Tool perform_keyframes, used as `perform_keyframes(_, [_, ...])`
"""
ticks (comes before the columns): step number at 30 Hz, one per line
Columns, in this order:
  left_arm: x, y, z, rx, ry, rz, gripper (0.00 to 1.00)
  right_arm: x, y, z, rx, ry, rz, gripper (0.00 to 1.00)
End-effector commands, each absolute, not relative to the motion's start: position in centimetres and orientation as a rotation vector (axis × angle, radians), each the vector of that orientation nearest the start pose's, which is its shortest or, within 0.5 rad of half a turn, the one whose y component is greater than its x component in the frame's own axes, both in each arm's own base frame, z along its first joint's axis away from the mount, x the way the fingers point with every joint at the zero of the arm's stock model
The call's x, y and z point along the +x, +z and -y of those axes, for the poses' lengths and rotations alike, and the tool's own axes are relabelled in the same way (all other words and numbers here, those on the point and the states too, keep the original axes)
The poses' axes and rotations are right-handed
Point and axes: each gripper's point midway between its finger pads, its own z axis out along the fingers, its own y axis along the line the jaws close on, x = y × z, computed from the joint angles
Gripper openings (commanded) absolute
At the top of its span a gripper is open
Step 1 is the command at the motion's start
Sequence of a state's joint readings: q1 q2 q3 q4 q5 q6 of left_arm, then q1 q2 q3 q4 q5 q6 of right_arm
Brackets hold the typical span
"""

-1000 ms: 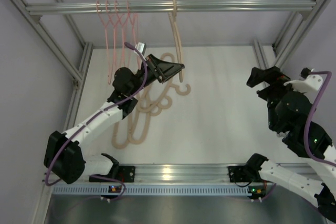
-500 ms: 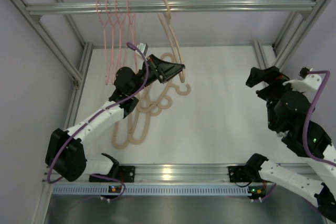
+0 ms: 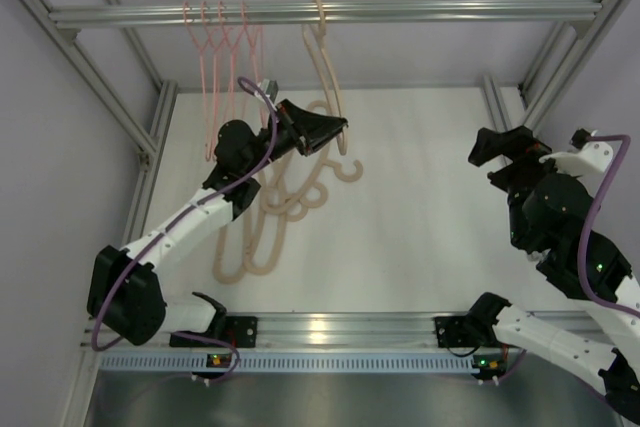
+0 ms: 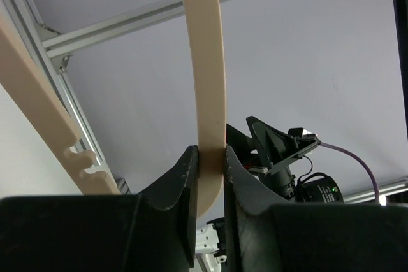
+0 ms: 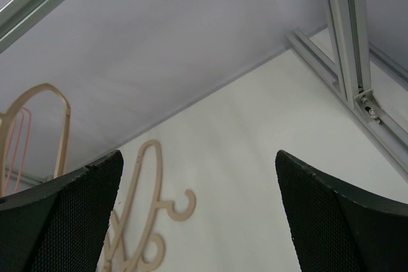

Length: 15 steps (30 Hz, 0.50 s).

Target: Organize the hangers

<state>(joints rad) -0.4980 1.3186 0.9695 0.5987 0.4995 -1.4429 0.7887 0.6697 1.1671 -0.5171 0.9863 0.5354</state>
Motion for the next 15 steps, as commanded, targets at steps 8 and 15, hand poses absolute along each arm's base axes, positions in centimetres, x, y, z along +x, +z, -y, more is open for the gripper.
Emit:
perform_keyframes(8, [29.3, 40.6, 29.1, -0.255, -1.886, -1.649, 0.14, 22.9, 40.9, -3.8, 0.576, 0.264, -1.479, 0.99])
perform_keyframes(15, [27.9, 40.9, 28.0, -0.214, -1.781, -1.665, 0.46, 23.4, 39.8, -4.6, 0.569, 0.262, -1.505, 1.0])
